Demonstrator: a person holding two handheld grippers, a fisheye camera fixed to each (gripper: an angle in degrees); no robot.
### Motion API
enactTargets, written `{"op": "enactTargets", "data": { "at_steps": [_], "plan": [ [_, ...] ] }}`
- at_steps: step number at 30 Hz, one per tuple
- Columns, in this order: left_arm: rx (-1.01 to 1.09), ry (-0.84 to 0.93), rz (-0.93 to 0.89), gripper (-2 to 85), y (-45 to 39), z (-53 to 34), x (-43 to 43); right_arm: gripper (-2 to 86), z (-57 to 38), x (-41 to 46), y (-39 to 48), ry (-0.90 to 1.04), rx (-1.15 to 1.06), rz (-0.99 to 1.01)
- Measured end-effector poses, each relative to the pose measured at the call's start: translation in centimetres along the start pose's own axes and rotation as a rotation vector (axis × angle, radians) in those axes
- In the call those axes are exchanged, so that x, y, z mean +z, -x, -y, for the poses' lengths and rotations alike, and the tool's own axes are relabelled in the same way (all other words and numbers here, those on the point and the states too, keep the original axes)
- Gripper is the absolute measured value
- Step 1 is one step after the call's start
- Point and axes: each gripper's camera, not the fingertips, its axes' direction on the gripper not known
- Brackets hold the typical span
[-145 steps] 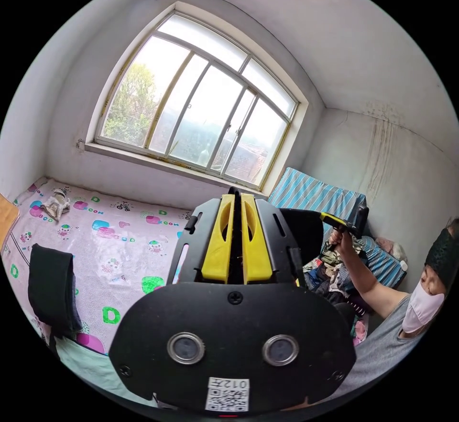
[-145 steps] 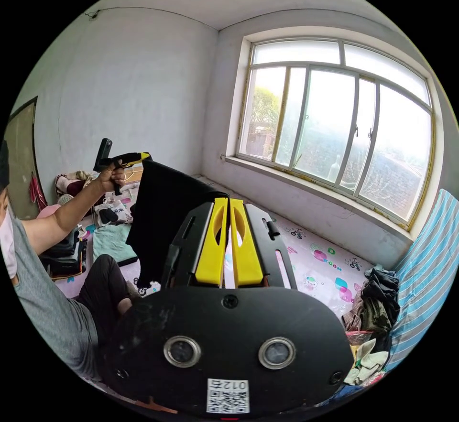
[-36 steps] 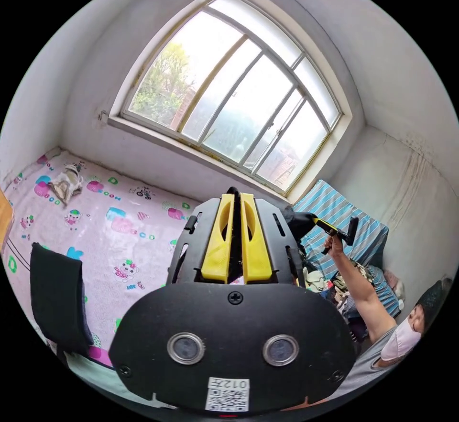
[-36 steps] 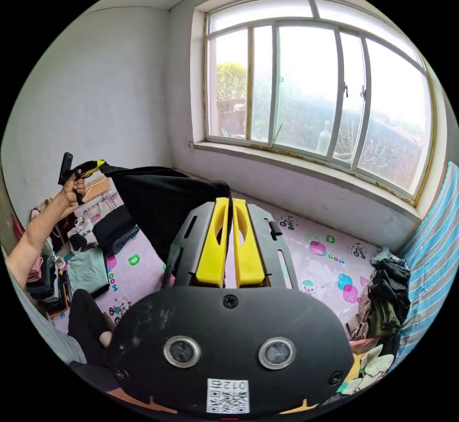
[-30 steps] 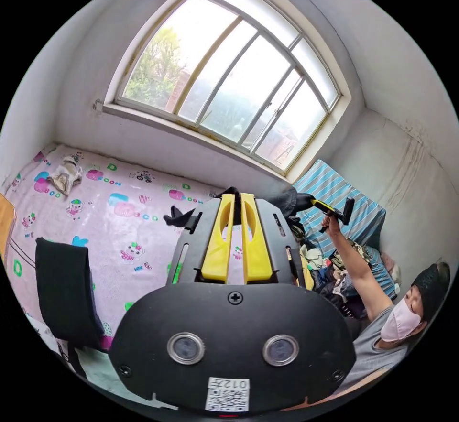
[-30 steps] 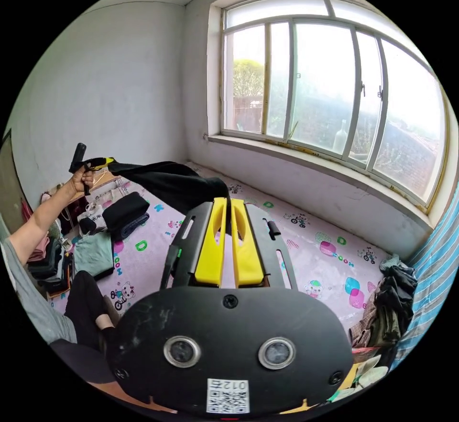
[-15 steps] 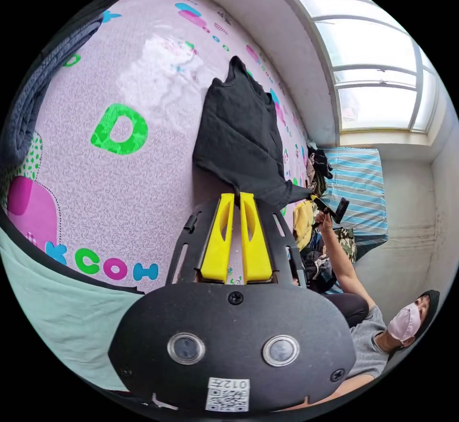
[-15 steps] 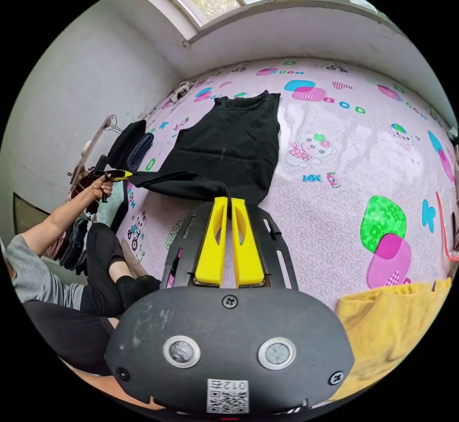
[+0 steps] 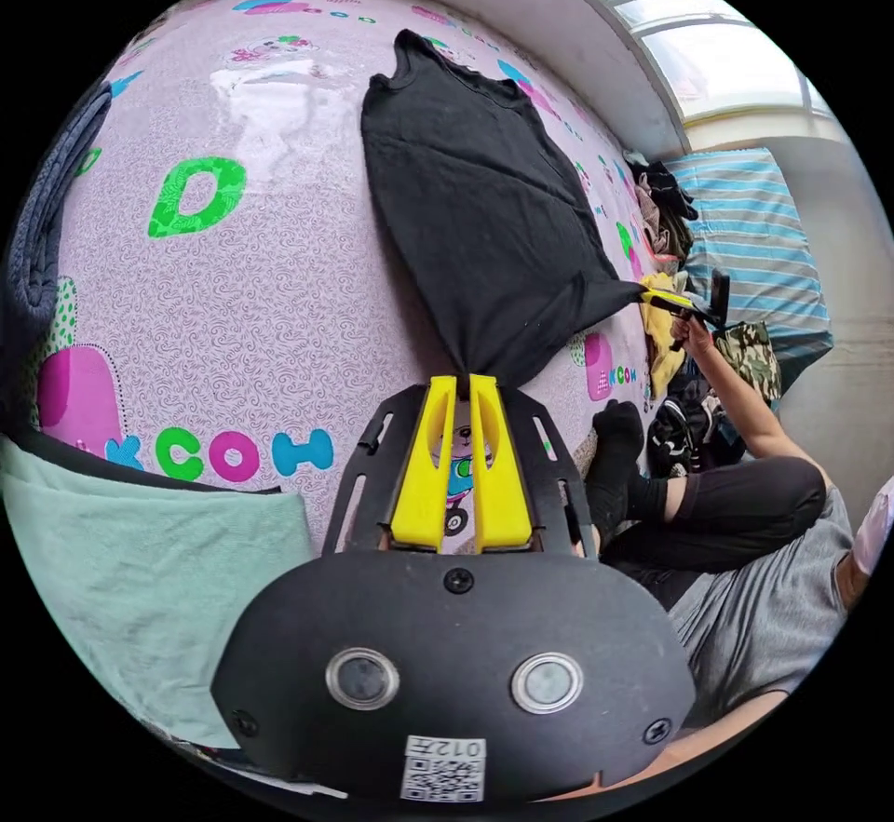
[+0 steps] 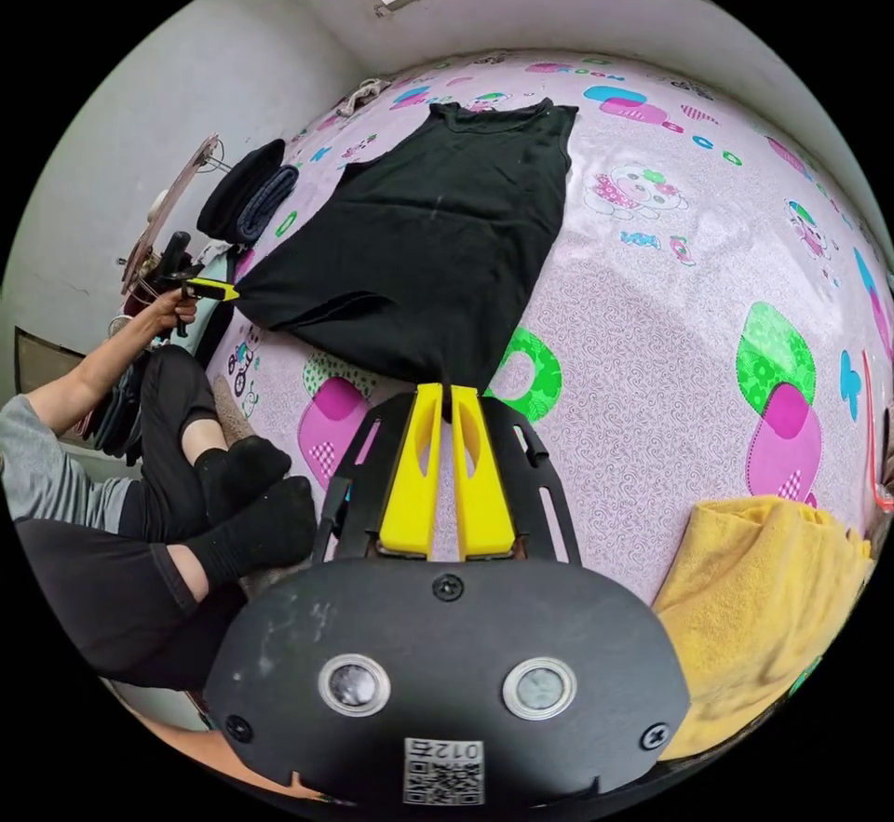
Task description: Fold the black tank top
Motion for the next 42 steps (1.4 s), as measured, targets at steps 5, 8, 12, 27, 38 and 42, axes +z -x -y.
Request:
{"op": "enactTargets", "data": {
  "at_steps": [5,8,12,27,38,42],
  "plan": [
    [0.050,0.068,0.135,1.3,-2.5,-1.4,1.2,0.4,-3.5,-6.4,-4.9,0.232,-0.037,-0.112],
    [0.125,-0.011,0.291,2.5,-6.3,-2.0,0.6,1.6,-4.9,-14.0,-8.5,0.136,0.040,-0.103],
    [0.389,-0.065,0.475,4.8,-15.5,-1.1,4.6,4.2,-2.8,-21.7,-10.3,-0.007,0.066,-0.038],
    [0.840,0.033,0.822,4.7,-29.6,-2.2,23.4,7.4,5.0,-35.2,-14.8,0.090,-0.030,-0.088],
    [0.724,-0.010,0.704,0.1,-29.3,-0.9,22.0,6.1,2.1,-43.9,-21.3,0.150,-0.004,-0.104],
    [0.716,-0.006,0.648,-0.1,-28.7,-0.5,20.5,0.6,-0.1,-47.2,-21.5,0.137,-0.055,-0.117]
  ]
}}
